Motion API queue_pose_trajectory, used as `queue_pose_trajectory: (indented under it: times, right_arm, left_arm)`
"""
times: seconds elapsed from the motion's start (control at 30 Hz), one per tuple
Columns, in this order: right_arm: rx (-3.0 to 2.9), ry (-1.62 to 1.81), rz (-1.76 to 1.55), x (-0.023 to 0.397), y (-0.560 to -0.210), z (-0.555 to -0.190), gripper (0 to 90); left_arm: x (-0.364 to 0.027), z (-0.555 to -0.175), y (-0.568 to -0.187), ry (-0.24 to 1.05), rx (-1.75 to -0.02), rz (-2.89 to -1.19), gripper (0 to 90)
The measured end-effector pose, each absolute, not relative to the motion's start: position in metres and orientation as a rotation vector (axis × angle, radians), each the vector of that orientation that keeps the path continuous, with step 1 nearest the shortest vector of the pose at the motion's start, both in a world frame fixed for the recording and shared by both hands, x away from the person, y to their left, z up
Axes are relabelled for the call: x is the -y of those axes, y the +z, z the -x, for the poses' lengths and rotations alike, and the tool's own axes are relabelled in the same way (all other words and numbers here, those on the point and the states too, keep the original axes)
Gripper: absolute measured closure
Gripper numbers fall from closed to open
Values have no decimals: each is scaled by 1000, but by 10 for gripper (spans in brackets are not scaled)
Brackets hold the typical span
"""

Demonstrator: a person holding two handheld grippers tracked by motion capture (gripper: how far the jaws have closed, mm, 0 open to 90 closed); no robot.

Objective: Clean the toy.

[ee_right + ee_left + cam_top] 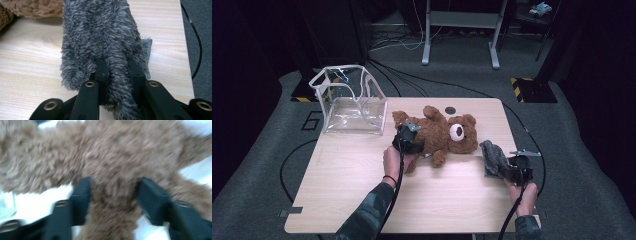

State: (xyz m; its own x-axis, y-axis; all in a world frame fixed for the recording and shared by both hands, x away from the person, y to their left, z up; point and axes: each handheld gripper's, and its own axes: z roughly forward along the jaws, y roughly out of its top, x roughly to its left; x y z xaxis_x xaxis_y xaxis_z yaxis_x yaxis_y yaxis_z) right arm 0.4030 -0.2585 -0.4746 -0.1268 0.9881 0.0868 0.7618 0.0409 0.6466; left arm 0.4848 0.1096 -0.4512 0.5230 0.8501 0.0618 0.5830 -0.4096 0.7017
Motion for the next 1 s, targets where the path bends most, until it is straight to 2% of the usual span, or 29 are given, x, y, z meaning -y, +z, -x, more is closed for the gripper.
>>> queue_pose_trajectory:
  times: [0.07, 0.17, 0.23, 0.33, 0.43, 0.63, 0.87, 1.0]
  right_arm:
    - [-1942, 803, -1762, 258, -474, -403, 749]
    - [-1935, 811, -1761, 257, -474, -403, 749]
    - [-1940, 811, -1756, 257, -474, -403, 749]
    - [-1936, 814, -1757, 256, -473, -402, 749]
    - [-1936, 821, -1736, 256, -470, -402, 749]
    - [-1929, 846, -1700, 251, -459, -402, 750]
    - [-1933, 874, -1637, 235, -441, -406, 750]
    - [-1942, 893, -1587, 224, -427, -411, 750]
  left_arm:
    - [-108, -486, -460, 530, -1209, -2165, 311]
    - [-106, -486, -473, 520, -1237, -2195, 322]
    - [-104, -484, -480, 530, -1222, -2214, 415]
    - [-105, -481, -486, 536, -1172, -2207, 634]
    - [-108, -480, -487, 520, -1134, -2183, 735]
    - [-115, -476, -482, 454, -1048, -2162, 778]
    - [-118, -471, -477, 373, -922, -2173, 788]
    - [-121, -470, -478, 329, -915, -2176, 787]
